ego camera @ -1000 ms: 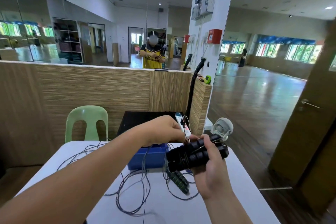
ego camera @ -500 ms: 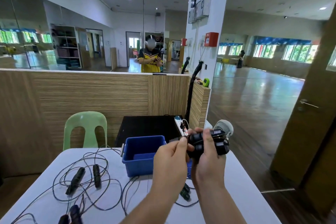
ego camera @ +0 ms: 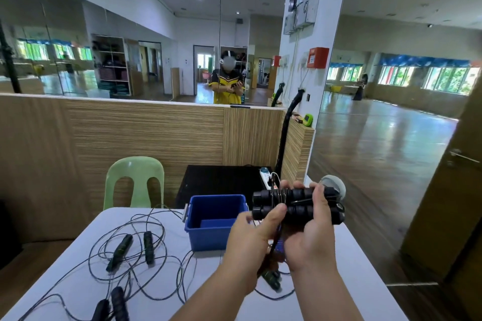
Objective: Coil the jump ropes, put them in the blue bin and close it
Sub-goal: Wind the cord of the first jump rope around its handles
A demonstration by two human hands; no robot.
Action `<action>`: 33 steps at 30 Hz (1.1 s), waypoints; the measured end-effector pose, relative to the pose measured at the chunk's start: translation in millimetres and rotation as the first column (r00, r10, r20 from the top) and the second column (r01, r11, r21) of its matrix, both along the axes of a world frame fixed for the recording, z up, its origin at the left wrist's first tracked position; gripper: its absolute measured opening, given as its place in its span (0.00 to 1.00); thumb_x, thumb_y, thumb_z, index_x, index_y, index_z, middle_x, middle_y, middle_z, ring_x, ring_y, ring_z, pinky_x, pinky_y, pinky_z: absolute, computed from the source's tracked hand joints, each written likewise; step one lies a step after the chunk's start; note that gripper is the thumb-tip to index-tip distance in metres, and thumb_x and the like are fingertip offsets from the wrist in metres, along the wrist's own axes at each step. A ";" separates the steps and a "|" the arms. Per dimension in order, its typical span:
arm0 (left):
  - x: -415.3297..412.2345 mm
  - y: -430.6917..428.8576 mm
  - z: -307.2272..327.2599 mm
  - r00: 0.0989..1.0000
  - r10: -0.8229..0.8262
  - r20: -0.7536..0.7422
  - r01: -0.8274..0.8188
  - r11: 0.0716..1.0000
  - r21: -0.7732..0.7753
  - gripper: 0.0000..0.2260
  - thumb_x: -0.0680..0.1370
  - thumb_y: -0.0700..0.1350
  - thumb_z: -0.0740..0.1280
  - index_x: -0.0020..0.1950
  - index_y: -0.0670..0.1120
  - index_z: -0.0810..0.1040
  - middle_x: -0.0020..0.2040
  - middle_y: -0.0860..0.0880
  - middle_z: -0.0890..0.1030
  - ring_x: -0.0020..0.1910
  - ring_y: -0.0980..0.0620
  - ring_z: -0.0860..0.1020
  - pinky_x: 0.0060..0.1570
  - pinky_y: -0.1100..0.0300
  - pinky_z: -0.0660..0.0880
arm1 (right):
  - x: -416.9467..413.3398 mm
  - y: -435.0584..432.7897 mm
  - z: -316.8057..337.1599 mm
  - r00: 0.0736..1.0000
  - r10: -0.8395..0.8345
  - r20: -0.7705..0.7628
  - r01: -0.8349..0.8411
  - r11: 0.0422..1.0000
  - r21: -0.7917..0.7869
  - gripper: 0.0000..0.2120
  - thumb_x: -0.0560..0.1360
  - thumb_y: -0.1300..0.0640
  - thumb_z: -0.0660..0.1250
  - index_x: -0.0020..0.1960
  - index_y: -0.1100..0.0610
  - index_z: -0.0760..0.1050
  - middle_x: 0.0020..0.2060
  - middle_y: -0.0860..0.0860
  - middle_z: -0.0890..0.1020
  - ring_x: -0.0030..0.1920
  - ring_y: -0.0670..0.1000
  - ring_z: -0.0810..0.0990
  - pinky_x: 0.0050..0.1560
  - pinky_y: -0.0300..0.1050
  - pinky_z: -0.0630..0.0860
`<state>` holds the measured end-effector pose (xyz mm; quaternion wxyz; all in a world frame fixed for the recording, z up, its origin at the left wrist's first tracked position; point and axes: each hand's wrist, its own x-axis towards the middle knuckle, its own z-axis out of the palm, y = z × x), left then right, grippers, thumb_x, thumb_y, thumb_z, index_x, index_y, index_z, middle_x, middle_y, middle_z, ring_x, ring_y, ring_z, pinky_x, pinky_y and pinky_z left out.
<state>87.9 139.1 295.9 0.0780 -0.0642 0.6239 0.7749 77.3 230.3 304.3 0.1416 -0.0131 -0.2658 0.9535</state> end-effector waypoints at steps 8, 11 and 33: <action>-19.2 -24.3 15.3 0.926 -0.142 -0.350 0.065 0.973 -0.223 0.13 0.73 0.49 0.79 0.54 0.56 0.81 0.47 0.52 0.86 0.47 0.52 0.86 0.48 0.47 0.85 | 3.0 3.5 1.6 0.995 0.089 -0.045 -0.089 0.996 -0.004 0.19 0.75 0.41 0.65 0.61 0.50 0.79 0.57 0.55 0.83 0.60 0.59 0.82 0.62 0.63 0.79; -23.3 -26.3 21.4 0.903 -0.131 -0.409 0.045 0.976 -0.214 0.12 0.73 0.48 0.79 0.52 0.51 0.80 0.43 0.48 0.85 0.41 0.50 0.85 0.39 0.48 0.83 | 1.5 4.6 3.2 0.993 0.120 0.005 -0.120 0.989 0.091 0.24 0.76 0.37 0.62 0.65 0.50 0.80 0.56 0.54 0.86 0.55 0.57 0.86 0.48 0.57 0.84; -52.7 -16.3 21.7 0.963 0.120 -0.239 -0.094 0.988 0.119 0.13 0.74 0.53 0.76 0.48 0.45 0.81 0.34 0.47 0.82 0.29 0.51 0.76 0.27 0.59 0.71 | 9.7 -1.8 -6.0 0.943 0.154 0.294 -0.325 0.611 0.722 0.20 0.84 0.44 0.60 0.38 0.55 0.68 0.27 0.48 0.63 0.26 0.46 0.56 0.22 0.38 0.56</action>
